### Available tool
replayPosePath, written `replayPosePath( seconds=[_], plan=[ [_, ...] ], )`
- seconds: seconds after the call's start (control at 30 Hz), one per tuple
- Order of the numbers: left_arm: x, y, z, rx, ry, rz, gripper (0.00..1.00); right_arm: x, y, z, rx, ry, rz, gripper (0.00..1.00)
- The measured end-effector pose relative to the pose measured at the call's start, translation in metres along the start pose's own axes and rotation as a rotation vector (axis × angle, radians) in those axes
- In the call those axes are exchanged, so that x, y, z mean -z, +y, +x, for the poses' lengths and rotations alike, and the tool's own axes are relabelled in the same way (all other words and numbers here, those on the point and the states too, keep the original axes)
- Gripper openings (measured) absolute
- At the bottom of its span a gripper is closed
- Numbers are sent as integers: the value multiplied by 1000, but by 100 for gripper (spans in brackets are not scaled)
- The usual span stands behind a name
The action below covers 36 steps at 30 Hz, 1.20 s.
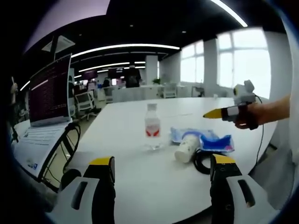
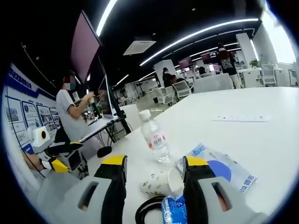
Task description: Arrange the tabletop items into an orderly group along one side of the table until the central work area is clear of visible clutter.
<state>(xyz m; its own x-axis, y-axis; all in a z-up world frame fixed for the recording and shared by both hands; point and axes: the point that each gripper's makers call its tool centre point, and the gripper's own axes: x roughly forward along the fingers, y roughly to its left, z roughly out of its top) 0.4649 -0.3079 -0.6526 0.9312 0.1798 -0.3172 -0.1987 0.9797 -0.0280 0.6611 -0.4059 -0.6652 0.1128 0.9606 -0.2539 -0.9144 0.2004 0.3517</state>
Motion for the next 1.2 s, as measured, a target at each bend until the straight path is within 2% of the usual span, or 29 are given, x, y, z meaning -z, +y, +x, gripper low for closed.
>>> replayPosePath(
  seconds=[0.3, 0.63, 0.9, 1.07, 1.2],
  plan=[
    [2, -3, 1, 7, 17, 12, 80, 2, -2, -2, -4, 9, -1, 45],
    [-5, -17, 14, 57, 9, 34, 79, 0, -10, -24, 48, -14, 6, 45],
    [-12, -36, 30, 148, -2, 57, 78, -3, -18, -55, 157, -69, 29, 45],
    [-16, -50, 43, 236, -15, 78, 77, -3, -23, -77, 240, -96, 40, 45],
    [-20, -55, 51, 277, -19, 80, 76, -5, -23, -97, 304, -113, 48, 45]
  ],
)
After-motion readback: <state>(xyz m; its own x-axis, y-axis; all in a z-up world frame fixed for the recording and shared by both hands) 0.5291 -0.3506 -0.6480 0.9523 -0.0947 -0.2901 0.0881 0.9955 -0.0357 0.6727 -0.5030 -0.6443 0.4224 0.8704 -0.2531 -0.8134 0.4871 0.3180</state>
